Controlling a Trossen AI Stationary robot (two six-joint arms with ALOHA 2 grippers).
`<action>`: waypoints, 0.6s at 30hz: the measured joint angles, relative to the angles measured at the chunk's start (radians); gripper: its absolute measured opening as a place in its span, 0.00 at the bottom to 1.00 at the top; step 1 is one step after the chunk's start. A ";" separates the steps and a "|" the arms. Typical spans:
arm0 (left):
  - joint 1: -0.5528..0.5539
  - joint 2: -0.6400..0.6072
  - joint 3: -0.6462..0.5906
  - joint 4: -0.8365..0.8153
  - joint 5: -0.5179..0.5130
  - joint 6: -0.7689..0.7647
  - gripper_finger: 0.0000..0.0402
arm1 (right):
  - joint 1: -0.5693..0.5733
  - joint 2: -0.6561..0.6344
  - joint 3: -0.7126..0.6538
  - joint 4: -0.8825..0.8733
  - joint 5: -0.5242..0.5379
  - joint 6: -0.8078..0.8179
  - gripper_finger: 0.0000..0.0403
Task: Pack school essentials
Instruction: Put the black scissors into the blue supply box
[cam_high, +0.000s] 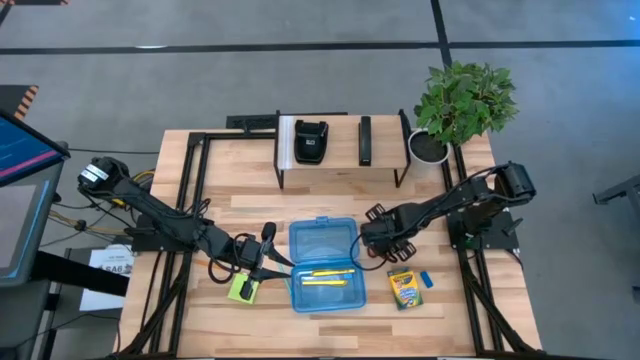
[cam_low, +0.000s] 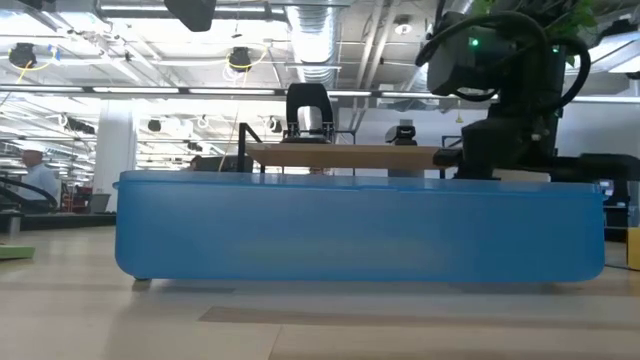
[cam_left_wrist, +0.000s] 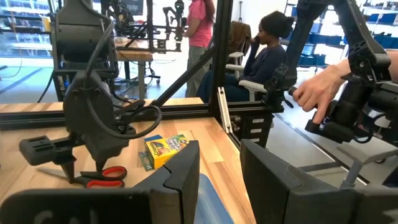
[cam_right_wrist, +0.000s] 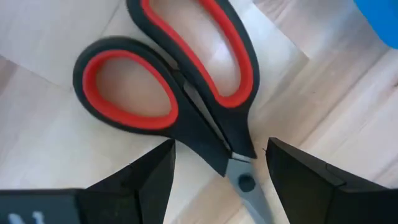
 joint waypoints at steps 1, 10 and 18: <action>0.000 0.000 0.000 0.000 0.000 -0.002 0.26 | -0.001 0.000 0.000 0.008 -0.009 0.011 0.67; 0.000 0.000 0.000 -0.001 0.019 -0.003 0.26 | -0.003 0.000 0.000 0.062 -0.055 0.069 0.63; 0.000 0.000 0.000 0.000 0.025 -0.005 0.26 | -0.003 0.018 0.002 0.083 -0.100 0.126 0.45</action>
